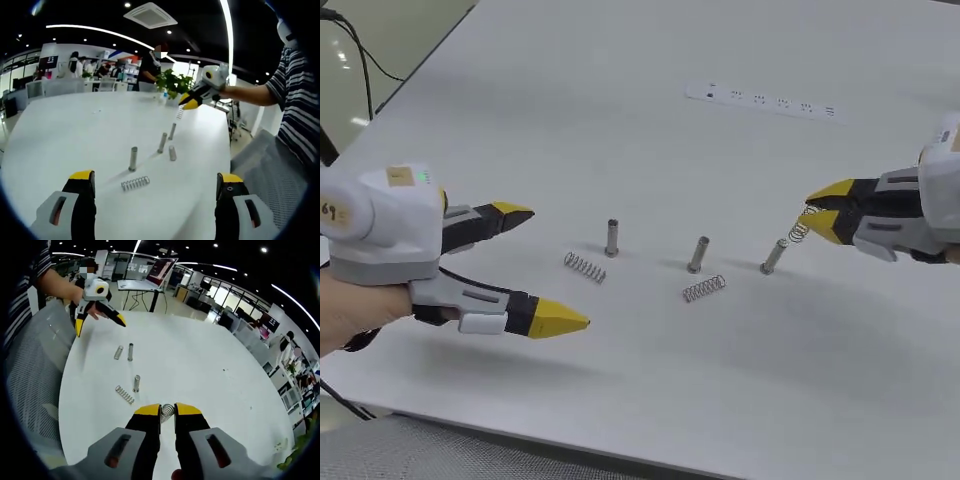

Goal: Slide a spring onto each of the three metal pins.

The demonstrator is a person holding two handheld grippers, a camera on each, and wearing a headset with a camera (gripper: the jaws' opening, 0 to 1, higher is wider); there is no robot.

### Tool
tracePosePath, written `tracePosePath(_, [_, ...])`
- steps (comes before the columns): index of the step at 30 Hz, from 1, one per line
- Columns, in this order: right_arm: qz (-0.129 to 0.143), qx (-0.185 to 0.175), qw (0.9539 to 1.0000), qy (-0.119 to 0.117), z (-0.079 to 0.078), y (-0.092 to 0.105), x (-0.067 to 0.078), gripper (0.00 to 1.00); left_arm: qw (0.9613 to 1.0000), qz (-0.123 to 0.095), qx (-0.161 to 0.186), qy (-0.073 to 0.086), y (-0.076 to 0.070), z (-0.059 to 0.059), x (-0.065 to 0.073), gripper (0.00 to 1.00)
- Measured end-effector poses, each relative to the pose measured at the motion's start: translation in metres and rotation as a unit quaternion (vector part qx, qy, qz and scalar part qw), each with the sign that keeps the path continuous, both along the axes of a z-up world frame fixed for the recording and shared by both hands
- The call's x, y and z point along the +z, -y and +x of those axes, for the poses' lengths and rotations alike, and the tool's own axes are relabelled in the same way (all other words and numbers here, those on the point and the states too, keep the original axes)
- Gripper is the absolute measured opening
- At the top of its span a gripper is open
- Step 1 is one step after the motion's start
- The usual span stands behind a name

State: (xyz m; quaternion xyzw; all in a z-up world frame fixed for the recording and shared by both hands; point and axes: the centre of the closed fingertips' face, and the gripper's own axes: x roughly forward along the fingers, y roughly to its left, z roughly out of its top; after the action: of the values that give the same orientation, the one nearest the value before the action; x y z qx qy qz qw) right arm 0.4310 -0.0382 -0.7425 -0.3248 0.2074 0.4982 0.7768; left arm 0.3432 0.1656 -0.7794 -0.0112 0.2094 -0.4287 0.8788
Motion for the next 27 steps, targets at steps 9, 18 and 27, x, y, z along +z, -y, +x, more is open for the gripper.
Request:
tracePosePath(9, [0.005,-0.007,0.9998,-0.015,0.004,-0.003,-0.007,0.07,1.0000,0.003,0.000,-0.002,0.000,-0.004,-0.003,0.98])
tracePosePath(18, [0.000,-0.008,0.9997,-0.024,0.007,-0.004,-0.012,0.07,1.0000,0.001,0.005,-0.003,-0.002,-0.004,-0.003,0.98])
tracePosePath(27, [-0.005,-0.007,0.9995,-0.030,0.007,-0.005,-0.019,0.07,1.0000,0.001,0.008,-0.005,-0.005,-0.003,-0.004,0.98])
